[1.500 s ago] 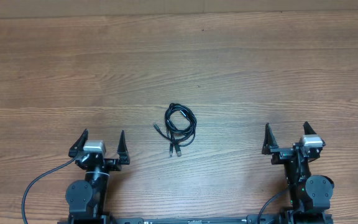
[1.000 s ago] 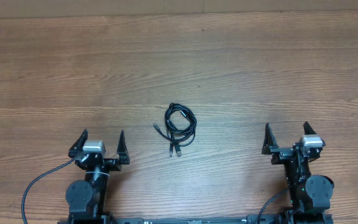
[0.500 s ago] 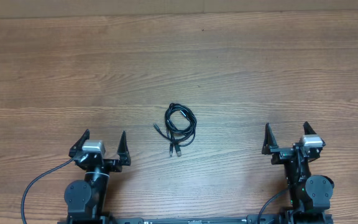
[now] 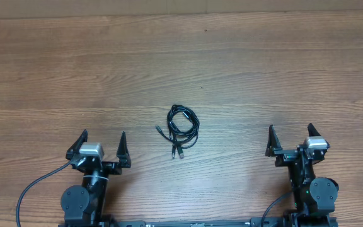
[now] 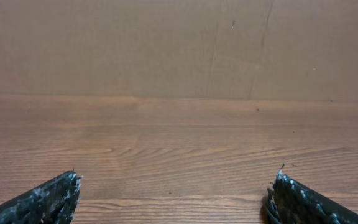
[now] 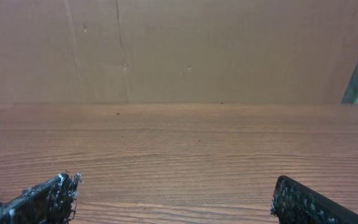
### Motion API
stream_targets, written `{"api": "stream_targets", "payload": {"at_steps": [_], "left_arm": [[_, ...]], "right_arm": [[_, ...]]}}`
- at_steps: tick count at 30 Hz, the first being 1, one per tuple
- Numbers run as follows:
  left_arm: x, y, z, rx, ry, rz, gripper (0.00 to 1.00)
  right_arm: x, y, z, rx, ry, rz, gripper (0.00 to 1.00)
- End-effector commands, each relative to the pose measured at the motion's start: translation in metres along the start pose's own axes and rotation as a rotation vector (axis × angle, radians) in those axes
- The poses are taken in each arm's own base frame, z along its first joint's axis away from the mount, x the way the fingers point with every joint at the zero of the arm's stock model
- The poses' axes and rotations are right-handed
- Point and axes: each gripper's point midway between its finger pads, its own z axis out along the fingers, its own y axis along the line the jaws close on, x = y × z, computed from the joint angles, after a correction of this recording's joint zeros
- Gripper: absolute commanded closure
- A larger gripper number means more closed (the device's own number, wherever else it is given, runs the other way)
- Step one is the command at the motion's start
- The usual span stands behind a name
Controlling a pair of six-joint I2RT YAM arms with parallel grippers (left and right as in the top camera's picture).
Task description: Untangle cables
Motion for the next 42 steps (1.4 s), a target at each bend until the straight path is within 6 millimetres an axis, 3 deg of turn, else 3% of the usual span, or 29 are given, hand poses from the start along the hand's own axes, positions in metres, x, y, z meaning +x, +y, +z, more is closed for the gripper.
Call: {"api": "stream_targets", "payload": {"at_steps": [1,11,18,24,29,35,39,42], "left_arm": [[-0.018,-0.002,-0.005,0.007,-0.042,-0.005,0.00],[-0.023,-0.002,-0.005,0.009,-0.059,-0.026,0.01],[-0.037,-0.006,-0.002,0.023,0.003,-0.063,0.00],[-0.064,-0.019,0.018,0.088,0.131,-0.083,0.01],[-0.079,-0.031,0.045,0.149,0.347,-0.131,0.01],[-0.088,-0.059,0.079,0.236,0.610,-0.143,0.00],[-0.083,-0.109,0.099,0.372,0.717,-0.073,0.00],[-0.070,-0.134,0.113,0.432,0.735,-0.052,0.00]], "right_arm": [[0.001,-0.001,0.000,0.006,-0.006,-0.005,0.00],[0.001,-0.001,0.000,0.006,-0.006,-0.005,0.00],[0.001,-0.001,0.000,0.006,-0.006,-0.005,0.00],[0.001,-0.001,0.000,0.006,-0.006,-0.005,0.00],[0.001,-0.001,0.000,0.006,-0.006,-0.005,0.00],[0.001,-0.001,0.000,0.006,-0.006,-0.005,0.00],[0.001,-0.001,0.000,0.006,-0.006,-0.005,0.00],[0.001,-0.001,0.000,0.006,-0.006,-0.005,0.00]]}}
